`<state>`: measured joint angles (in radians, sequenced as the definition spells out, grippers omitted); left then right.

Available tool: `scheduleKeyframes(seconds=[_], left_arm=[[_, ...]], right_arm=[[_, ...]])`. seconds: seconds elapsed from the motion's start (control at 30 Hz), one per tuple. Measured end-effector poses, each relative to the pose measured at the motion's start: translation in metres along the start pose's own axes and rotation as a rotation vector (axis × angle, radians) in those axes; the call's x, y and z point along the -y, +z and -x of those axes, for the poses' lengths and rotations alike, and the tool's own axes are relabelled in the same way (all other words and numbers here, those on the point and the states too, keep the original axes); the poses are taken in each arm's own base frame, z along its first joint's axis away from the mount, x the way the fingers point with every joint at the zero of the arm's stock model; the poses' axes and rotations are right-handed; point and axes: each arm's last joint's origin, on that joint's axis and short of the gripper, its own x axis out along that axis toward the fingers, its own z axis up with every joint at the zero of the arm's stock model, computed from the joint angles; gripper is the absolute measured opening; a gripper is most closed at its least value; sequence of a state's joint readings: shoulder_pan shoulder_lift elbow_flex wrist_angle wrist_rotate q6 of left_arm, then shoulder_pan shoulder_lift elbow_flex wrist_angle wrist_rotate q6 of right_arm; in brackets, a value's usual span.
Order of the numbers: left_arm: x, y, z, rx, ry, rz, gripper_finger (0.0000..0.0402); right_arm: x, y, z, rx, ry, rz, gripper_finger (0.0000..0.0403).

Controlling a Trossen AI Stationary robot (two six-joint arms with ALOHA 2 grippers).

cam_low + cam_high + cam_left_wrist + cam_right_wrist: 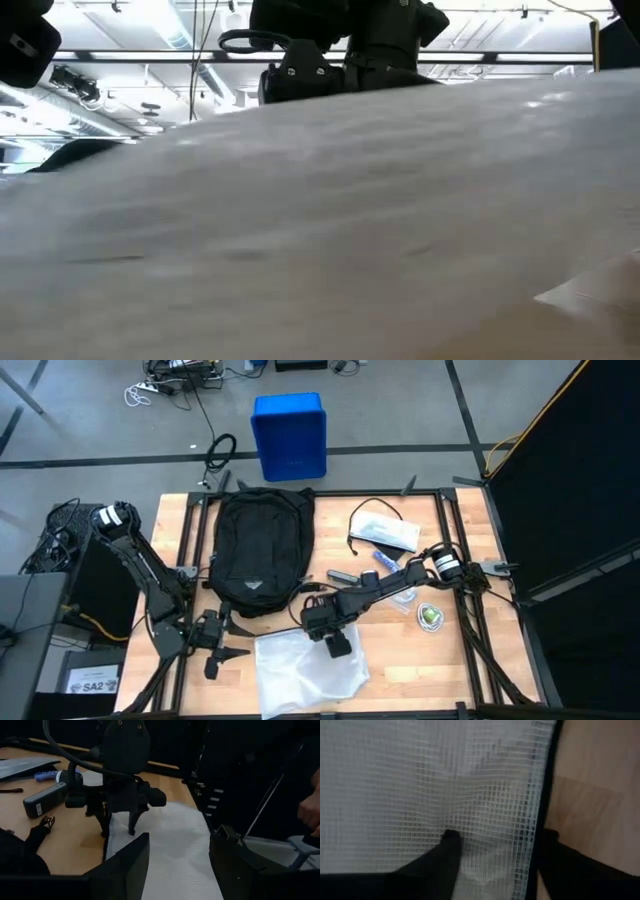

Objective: Unpack backpack
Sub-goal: Put the mini fan into the zip bag

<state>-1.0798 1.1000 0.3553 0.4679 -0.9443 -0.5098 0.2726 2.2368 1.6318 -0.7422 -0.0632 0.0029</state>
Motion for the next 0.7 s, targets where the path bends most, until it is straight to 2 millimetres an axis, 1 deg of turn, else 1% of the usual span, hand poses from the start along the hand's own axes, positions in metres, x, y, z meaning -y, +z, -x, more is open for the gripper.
scheduleKeyframes(seconds=[0.2, 0.23, 0.33, 0.5, 0.57, 0.7], left_arm=[[0.000, 0.000, 0.000, 0.003, 0.005, 0.000, 0.0176], [0.000, 0.000, 0.000, 0.003, 0.005, 0.000, 0.0176], [0.000, 0.000, 0.000, 0.003, 0.005, 0.002, 0.0176], [0.000, 0.001, 0.000, 0.015, 0.019, 0.001, 0.0176], [0.000, 0.001, 0.000, 0.018, 0.021, 0.003, 0.0176], [0.000, 0.001, 0.000, 0.021, 0.025, 0.004, 0.0176]], right_arm=[[0.002, -0.002, 0.000, -0.014, 0.030, -0.033, 0.0030], [0.003, -0.002, 0.000, -0.015, 0.031, -0.039, 0.0016], [0.005, -0.001, 0.002, -0.023, 0.000, -0.062, 0.0008], [0.000, 0.008, 0.017, -0.057, -0.179, -0.027, 0.0001], [-0.004, 0.011, 0.026, -0.085, -0.264, 0.004, 0.0000], [-0.015, 0.023, 0.053, -0.049, -0.393, 0.047, 0.0000]])
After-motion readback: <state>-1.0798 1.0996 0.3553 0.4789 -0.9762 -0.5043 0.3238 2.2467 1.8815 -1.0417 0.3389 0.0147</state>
